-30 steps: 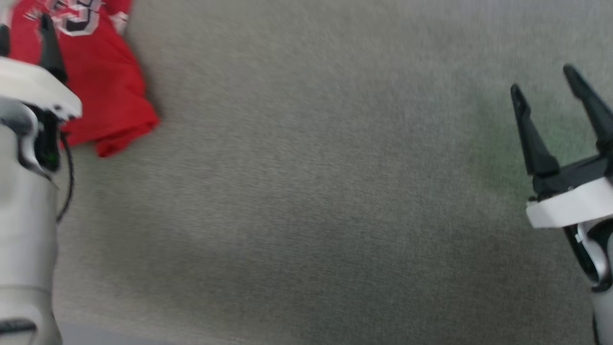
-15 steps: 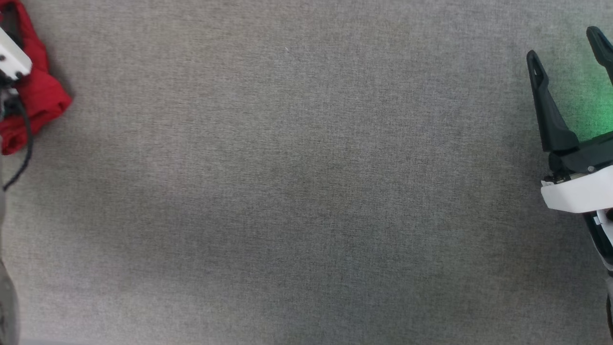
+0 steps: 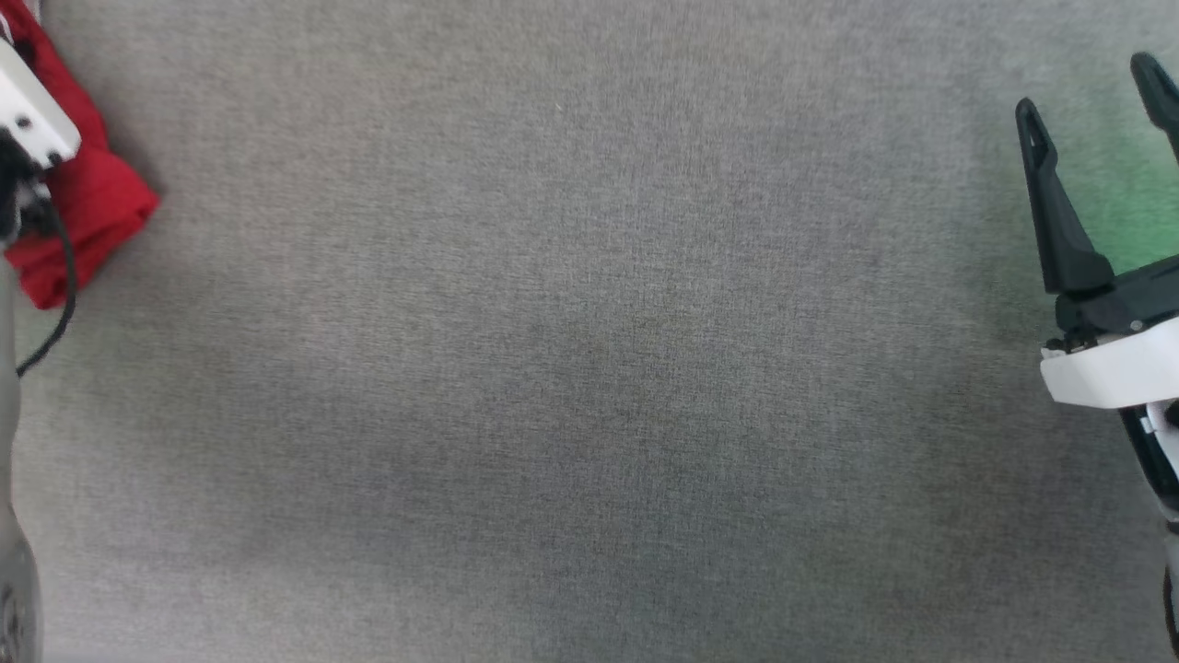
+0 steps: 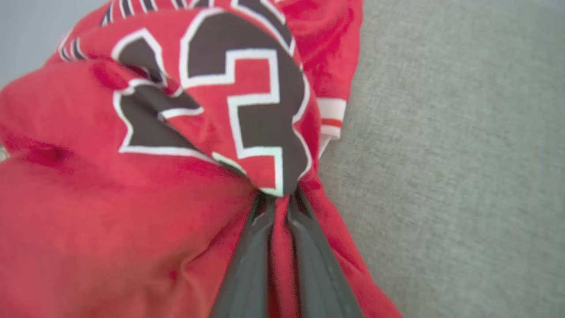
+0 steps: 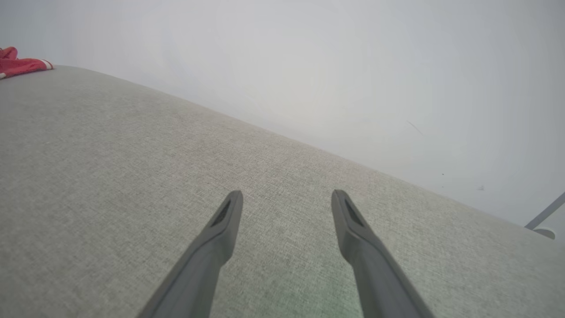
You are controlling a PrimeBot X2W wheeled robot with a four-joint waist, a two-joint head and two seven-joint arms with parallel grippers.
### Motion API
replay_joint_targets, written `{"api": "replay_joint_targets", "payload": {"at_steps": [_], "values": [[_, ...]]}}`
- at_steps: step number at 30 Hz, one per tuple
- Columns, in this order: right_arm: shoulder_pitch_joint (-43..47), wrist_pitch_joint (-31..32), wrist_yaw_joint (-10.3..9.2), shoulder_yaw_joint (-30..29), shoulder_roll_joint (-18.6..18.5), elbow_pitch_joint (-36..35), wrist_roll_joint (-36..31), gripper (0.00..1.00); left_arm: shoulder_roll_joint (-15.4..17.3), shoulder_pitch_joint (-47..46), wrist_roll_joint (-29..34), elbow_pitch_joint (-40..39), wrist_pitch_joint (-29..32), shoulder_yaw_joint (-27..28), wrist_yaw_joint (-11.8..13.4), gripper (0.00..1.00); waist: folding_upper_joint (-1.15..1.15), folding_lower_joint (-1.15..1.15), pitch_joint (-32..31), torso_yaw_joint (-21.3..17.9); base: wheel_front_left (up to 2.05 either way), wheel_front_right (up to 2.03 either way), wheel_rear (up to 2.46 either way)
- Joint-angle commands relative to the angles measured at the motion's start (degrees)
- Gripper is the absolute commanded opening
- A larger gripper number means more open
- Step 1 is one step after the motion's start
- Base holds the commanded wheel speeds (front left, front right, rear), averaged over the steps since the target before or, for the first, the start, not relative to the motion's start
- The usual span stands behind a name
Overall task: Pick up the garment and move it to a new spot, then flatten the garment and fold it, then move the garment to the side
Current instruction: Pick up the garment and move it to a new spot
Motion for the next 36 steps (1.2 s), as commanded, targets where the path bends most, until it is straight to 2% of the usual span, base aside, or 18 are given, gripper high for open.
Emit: {"api": "replay_joint_targets", "payload": {"at_steps": [1,3,8,16,21,26,33,36], "values": [[0.69,-0.49,-0.02,-0.2,0.32,0.37,-0.02,1.0,0.35,2.76,0.59,1.05,-0.46,-0.51,-0.21,0.0,0.0,0.0,-1.95,0.47,0.0,0.0,0.0],[1.4,-1.04,-0.02,-0.56,0.84,0.97,0.03,1.0,1.9,1.74,2.02,-0.39,-3.63,-1.59,-0.98,0.0,0.0,0.0,-3.99,0.8,0.0,0.0,0.0],[3.66,-2.49,-0.02,-1.42,2.42,2.71,-0.13,1.0,3.42,0.86,4.1,-2.26,-8.63,-4.09,-2.92,0.0,0.0,0.0,-9.76,1.64,0.0,0.0,0.0],[7.0,-4.08,-0.02,-2.64,5.22,4.75,-0.08,1.0,5.77,0.22,6.73,-5.93,-10.96,-8.38,-5.02,0.0,0.0,0.0,-18.0,1.66,0.0,0.0,0.0],[8.8,-4.91,-0.02,-3.6,7.03,5.76,-0.14,1.0,5.63,1.53,7.19,-10.45,-8.55,-11.42,-5.59,0.0,0.0,0.0,-21.91,1.31,0.0,0.0,0.0],[10.45,-5.61,-0.02,-4.78,8.91,6.19,-0.66,1.0,5.2,4.36,6.13,-18.28,-4.04,-14.14,-5.83,0.0,0.0,0.0,-25.24,-0.21,0.0,0.0,0.0],[12.16,-6.6,-0.02,-6.5,10.94,6.99,-1.15,1.0,7.13,10.94,3.45,-35.6,5.24,-16.14,-5.71,0.0,0.0,0.0,-28.37,-4.95,0.0,0.0,0.0],[12.95,-7.05,-0.02,-7.15,11.68,7.19,-1.49,1.0,7.91,14.27,2.23,-45.1,10.45,-16.47,-4.55,0.0,0.0,0.0,-29.07,-7.5,0.0,0.0,0.0]]}}
